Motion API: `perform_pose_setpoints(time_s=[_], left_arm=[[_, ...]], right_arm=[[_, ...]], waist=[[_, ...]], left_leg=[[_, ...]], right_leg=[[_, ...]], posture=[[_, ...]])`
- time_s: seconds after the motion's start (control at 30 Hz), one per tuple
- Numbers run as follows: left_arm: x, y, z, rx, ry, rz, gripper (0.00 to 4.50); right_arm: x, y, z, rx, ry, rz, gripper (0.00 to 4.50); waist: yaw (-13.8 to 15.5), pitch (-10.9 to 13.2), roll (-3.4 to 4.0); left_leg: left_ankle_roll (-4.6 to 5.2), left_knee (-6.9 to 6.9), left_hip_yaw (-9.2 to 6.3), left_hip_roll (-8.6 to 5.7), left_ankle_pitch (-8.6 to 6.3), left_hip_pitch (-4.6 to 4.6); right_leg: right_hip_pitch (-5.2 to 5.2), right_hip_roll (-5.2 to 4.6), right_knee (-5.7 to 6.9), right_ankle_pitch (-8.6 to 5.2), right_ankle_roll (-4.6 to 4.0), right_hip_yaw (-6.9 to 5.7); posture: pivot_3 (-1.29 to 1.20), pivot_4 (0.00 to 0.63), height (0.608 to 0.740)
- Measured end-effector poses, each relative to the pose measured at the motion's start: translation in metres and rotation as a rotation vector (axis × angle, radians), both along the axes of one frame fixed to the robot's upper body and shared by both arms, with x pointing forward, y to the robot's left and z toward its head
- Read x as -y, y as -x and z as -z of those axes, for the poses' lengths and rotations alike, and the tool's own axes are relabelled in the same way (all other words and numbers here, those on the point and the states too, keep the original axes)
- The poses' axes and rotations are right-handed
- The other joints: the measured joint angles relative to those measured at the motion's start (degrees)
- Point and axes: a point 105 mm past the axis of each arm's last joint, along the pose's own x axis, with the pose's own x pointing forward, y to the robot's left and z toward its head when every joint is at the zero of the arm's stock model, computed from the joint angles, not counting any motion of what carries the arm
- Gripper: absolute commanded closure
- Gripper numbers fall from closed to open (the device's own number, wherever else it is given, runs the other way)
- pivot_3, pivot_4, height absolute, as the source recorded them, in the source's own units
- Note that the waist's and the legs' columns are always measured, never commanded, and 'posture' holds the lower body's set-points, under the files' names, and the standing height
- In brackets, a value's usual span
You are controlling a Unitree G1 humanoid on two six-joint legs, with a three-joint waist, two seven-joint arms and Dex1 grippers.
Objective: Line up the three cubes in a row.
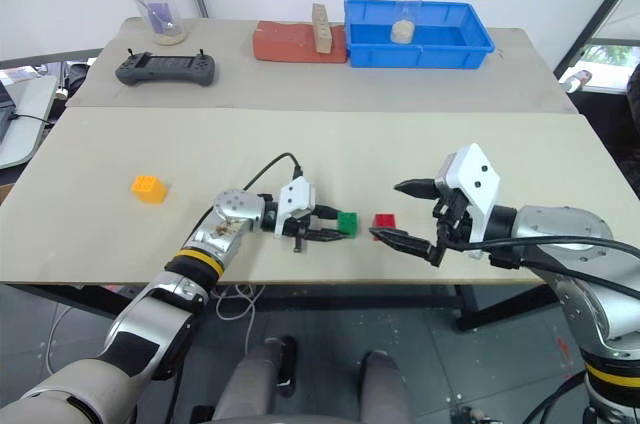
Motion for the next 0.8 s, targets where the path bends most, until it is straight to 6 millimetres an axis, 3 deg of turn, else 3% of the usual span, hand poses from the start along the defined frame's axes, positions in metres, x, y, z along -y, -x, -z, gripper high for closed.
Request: perform_pose_setpoints(time_s=[0.1,0.13,0.3,0.43,0.6,0.73,0.8], left_arm=[[-0.001,0.000,0.002,-0.006,-0.003,-0.005,0.23],[-0.001,0.000,0.002,-0.006,-0.003,-0.007,0.01],[-0.009,0.000,-0.002,-0.013,0.016,-0.050,0.01],[-0.031,-0.004,-0.026,0.005,0.115,-0.208,0.01],[-0.096,-0.008,-0.058,0.134,0.263,-0.657,0.01],[-0.167,0.016,-0.048,0.216,0.296,-1.100,0.01],[-0.193,0.030,-0.043,0.248,0.279,-1.265,0.01]], right_arm=[[0.000,-0.002,0.000,-0.004,-0.010,0.004,0.00],[0.000,-0.003,0.001,-0.007,-0.012,0.006,0.00],[-0.005,-0.005,-0.002,-0.001,-0.014,-0.016,0.00],[-0.014,-0.011,-0.002,-0.002,-0.024,-0.045,0.00],[-0.036,-0.015,-0.014,0.023,-0.086,-0.126,0.00],[-0.051,-0.016,-0.017,0.016,-0.117,-0.190,0.00],[-0.056,-0.018,-0.018,0.008,-0.126,-0.212,0.00]], waist=[[0.02,0.00,0.00],[0.02,0.00,0.00],[-0.15,0.00,0.00],[-1.04,0.00,0.01],[-1.46,0.00,0.02],[-1.52,0.00,0.01],[-1.14,0.01,0.01]], left_leg=[[0.01,0.00,0.00,0.00,0.00,0.00],[0.01,0.00,0.00,0.00,0.01,0.00],[0.02,-0.01,0.00,0.01,0.01,0.00],[0.03,-0.03,-0.05,0.05,0.02,0.00],[0.04,-0.04,-0.11,0.07,0.02,0.03],[-0.03,-0.04,-0.07,0.09,-0.03,0.03],[-0.42,-0.04,-0.06,0.10,-0.27,0.03]], right_leg=[[0.00,0.00,0.00,0.00,0.00,0.00],[0.00,0.00,0.01,0.00,0.00,0.00],[-0.01,0.00,0.02,0.00,0.00,0.00],[-0.05,0.01,0.09,0.00,-0.02,0.02],[-0.03,0.06,0.11,-0.03,-0.04,0.03],[-0.05,0.03,0.07,0.00,-0.05,0.04],[-0.11,0.03,0.08,0.00,-0.07,-0.03]], posture=[[0.00,0.150,0.740],[0.00,0.150,0.740],[0.00,0.150,0.740],[0.00,0.150,0.740],[0.00,0.150,0.740],[0.00,0.150,0.740],[0.00,0.150,0.740]])
